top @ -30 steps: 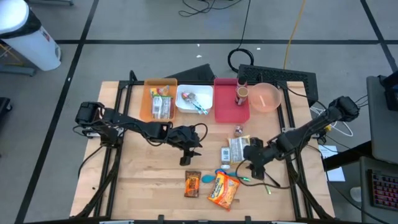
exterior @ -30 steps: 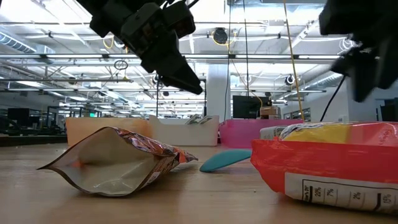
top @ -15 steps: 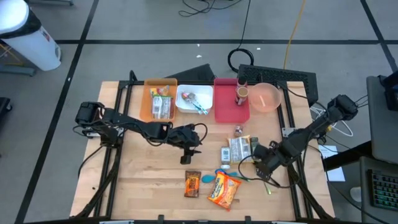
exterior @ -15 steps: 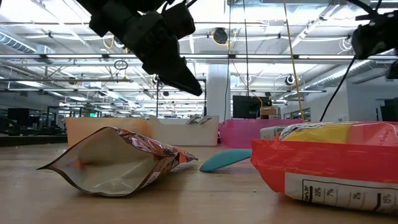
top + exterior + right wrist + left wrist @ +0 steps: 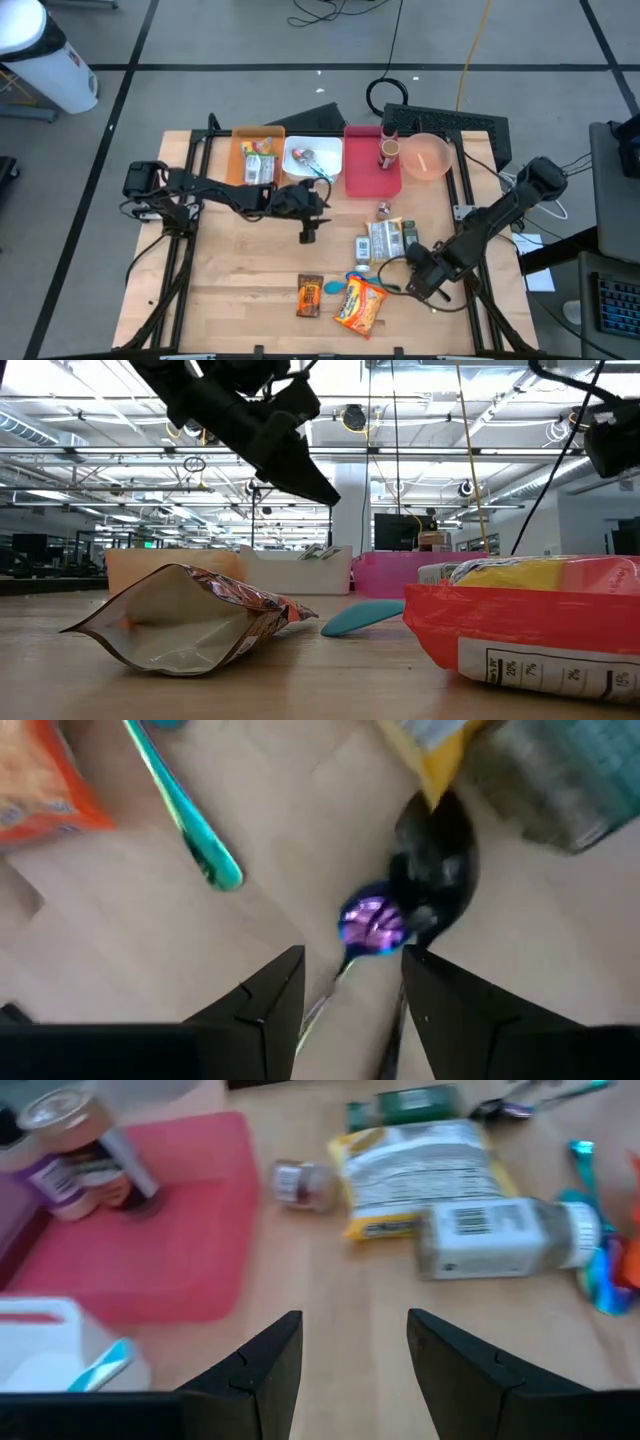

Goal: Pick & Place Food Item
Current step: Put the black spoon into the white bin

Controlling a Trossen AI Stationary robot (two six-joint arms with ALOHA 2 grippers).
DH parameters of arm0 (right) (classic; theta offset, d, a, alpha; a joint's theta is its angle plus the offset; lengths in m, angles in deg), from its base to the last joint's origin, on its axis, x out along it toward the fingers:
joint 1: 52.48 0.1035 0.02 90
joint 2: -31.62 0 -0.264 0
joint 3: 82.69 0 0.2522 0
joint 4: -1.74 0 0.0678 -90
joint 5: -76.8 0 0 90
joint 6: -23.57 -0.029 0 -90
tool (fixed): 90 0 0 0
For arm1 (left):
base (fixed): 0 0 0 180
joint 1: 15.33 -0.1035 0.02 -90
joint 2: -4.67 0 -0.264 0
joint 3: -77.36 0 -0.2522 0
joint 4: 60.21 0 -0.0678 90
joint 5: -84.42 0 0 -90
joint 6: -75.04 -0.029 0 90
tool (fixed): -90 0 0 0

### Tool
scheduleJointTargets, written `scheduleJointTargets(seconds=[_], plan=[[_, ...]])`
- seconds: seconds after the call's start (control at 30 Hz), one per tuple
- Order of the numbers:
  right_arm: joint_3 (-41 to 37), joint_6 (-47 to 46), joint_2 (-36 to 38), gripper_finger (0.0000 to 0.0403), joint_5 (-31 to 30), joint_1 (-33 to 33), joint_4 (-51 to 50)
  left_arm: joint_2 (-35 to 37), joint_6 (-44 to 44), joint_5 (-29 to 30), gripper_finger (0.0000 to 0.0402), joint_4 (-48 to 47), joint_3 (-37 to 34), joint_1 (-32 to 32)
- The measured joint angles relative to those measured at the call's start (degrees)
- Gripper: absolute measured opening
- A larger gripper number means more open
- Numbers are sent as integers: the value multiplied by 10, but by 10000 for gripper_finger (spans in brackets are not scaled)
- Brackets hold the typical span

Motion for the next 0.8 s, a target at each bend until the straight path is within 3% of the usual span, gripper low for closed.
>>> scheduleJointTargets(seconds=[0.2,0.63,0.8], plan=[[0,-8,-47,160,35,2,-35,0,14,0,186,-11,0,-20],[-8,18,-94,159,32,6,-36,0,12,-2,186,-2,0,-20],[-11,23,-96,132,32,6,-33,0,12,-2,186,-2,0,-20]])
